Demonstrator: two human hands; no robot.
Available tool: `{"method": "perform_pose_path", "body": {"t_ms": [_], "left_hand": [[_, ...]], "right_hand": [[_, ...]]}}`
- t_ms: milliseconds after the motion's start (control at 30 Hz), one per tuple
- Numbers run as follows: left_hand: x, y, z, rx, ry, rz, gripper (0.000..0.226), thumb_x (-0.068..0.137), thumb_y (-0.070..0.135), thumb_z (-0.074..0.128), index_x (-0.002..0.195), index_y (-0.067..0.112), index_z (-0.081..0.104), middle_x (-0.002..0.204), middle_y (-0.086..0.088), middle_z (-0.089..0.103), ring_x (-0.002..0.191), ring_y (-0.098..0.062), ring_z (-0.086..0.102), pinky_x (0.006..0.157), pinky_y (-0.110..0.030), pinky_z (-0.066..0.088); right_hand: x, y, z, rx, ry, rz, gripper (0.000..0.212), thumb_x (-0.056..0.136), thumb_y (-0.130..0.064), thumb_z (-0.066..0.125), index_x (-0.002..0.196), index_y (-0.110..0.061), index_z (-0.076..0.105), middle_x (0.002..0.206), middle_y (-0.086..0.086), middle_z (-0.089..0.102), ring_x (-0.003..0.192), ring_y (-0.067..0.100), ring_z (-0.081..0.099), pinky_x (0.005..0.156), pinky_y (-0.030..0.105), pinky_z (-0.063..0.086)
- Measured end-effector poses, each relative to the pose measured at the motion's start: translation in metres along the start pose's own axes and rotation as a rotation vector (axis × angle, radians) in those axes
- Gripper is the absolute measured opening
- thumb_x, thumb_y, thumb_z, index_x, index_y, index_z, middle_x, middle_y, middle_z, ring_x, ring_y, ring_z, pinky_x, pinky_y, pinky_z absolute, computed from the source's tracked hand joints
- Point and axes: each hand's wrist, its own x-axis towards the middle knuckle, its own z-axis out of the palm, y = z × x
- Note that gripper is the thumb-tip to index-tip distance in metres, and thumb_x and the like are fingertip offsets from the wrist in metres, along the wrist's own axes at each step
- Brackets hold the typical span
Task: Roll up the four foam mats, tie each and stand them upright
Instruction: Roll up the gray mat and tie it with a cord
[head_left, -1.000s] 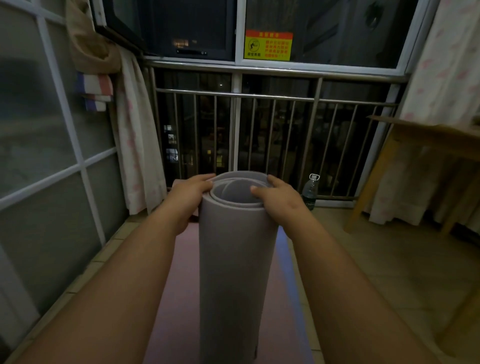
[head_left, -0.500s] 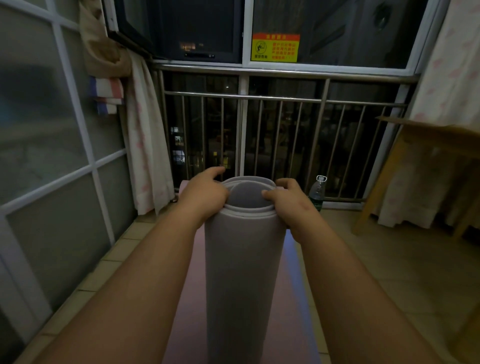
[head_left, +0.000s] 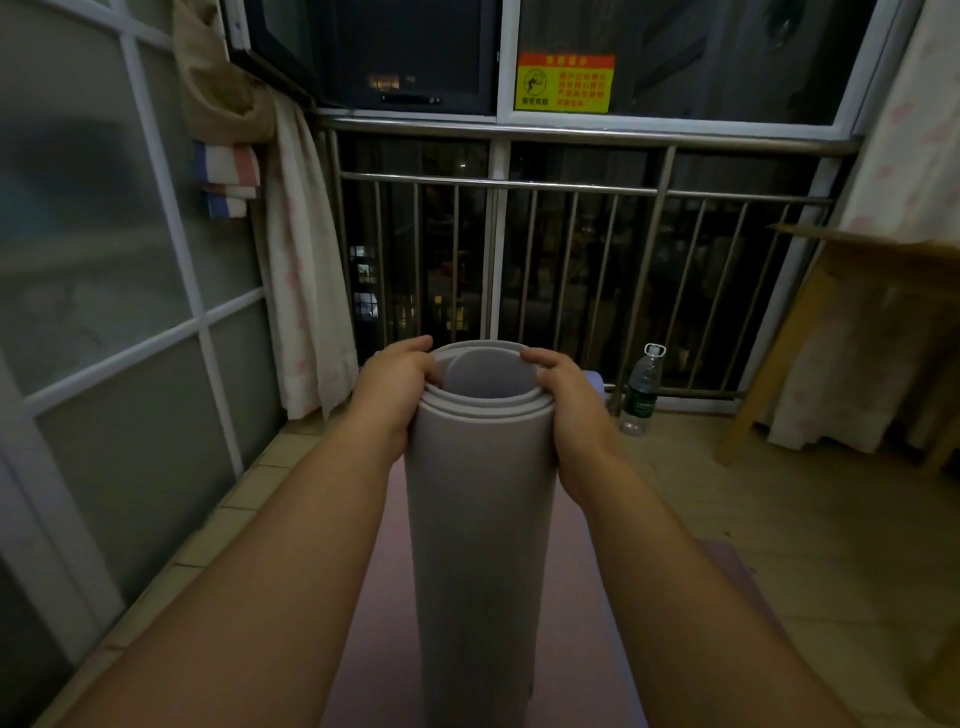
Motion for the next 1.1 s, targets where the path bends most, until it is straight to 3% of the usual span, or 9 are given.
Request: {"method": "perform_pose_path", "body": {"t_ms": [167,267,333,500,633,700,833,967,1100], "left_hand": [[-0.005,0.000,-0.007,-0.053,-0.014,-0.029,0.063,0.069,0.004,0.053,0.130,0.019,0.059,0.126,-0.012,0.056,0.092,-0.026,0.067,0.078,-0.038,0.057],[-0.012,0.004,-0.015,-0.113,-0.008,-0.045,0.045,0.074,-0.003,0.047,0.109,0.020,0.063,0.107,-0.011,0.063,0.079,-0.025,0.065,0.074,-0.038,0.053],[-0.014,0.006,-0.026,-0.107,0.011,-0.050,0.051,0.076,-0.004,0.044,0.119,0.018,0.060,0.104,-0.013,0.065,0.079,-0.026,0.065,0.070,-0.038,0.055],[-0.018,0.010,-0.075,-0.108,0.100,-0.082,0.056,0.081,-0.006,0.040,0.133,0.008,0.054,0.112,-0.019,0.063,0.099,-0.036,0.065,0.090,-0.046,0.054],[-0.019,0.003,-0.132,-0.092,0.201,-0.061,0.070,0.064,0.000,0.048,0.133,0.008,0.057,0.119,-0.019,0.065,0.101,-0.035,0.067,0.094,-0.048,0.053],[-0.020,-0.003,-0.161,-0.063,0.212,-0.071,0.079,0.055,0.004,0.049,0.134,0.007,0.056,0.119,-0.019,0.065,0.100,-0.035,0.067,0.088,-0.046,0.056],[-0.024,-0.017,-0.206,-0.123,0.270,-0.089,0.057,0.080,-0.006,0.038,0.135,0.001,0.050,0.123,-0.020,0.061,0.095,-0.030,0.064,0.068,-0.031,0.053],[-0.017,-0.033,-0.245,-0.140,0.281,-0.107,0.056,0.080,-0.005,0.034,0.133,-0.003,0.052,0.115,-0.022,0.063,0.086,-0.029,0.063,0.060,-0.025,0.052],[-0.012,-0.050,-0.278,-0.241,0.387,-0.181,0.032,0.084,-0.004,0.037,0.086,0.003,0.068,0.078,-0.011,0.067,0.071,-0.026,0.059,0.058,-0.023,0.048]], "right_hand": [[-0.005,0.004,0.010,-0.028,0.018,-0.127,0.026,0.102,-0.016,0.044,0.122,-0.018,0.060,0.103,-0.011,0.061,0.092,0.004,0.061,0.070,0.012,0.049],[-0.006,0.004,0.018,-0.119,0.000,-0.195,0.021,0.101,-0.015,0.045,0.110,-0.020,0.064,0.094,-0.014,0.059,0.085,-0.002,0.060,0.073,0.016,0.050],[-0.007,0.003,0.029,-0.173,-0.021,-0.242,0.021,0.100,-0.016,0.046,0.101,-0.025,0.065,0.093,-0.013,0.060,0.083,-0.005,0.059,0.075,0.021,0.049],[-0.015,-0.004,0.083,-0.288,-0.067,-0.291,0.017,0.093,-0.025,0.052,0.081,-0.033,0.059,0.090,-0.008,0.061,0.084,0.006,0.057,0.075,0.033,0.049],[-0.021,-0.005,0.138,-0.363,-0.134,-0.267,0.010,0.081,-0.042,0.060,0.077,-0.034,0.057,0.096,-0.002,0.061,0.086,0.015,0.058,0.073,0.034,0.047],[-0.026,-0.005,0.166,-0.414,-0.192,-0.256,0.008,0.074,-0.040,0.057,0.077,-0.032,0.056,0.099,0.000,0.060,0.086,0.018,0.057,0.071,0.034,0.045],[-0.037,-0.003,0.212,-0.505,-0.207,-0.264,0.006,0.080,-0.033,0.057,0.077,-0.028,0.055,0.099,-0.002,0.059,0.086,0.020,0.055,0.067,0.032,0.039],[-0.043,0.002,0.251,-0.608,-0.235,-0.269,0.006,0.084,-0.030,0.054,0.081,-0.027,0.058,0.093,-0.002,0.060,0.084,0.023,0.055,0.069,0.035,0.045],[-0.041,0.007,0.290,-0.749,-0.265,-0.312,0.015,0.088,-0.026,0.051,0.086,-0.020,0.064,0.089,0.003,0.066,0.084,0.027,0.057,0.068,0.033,0.045]]}}
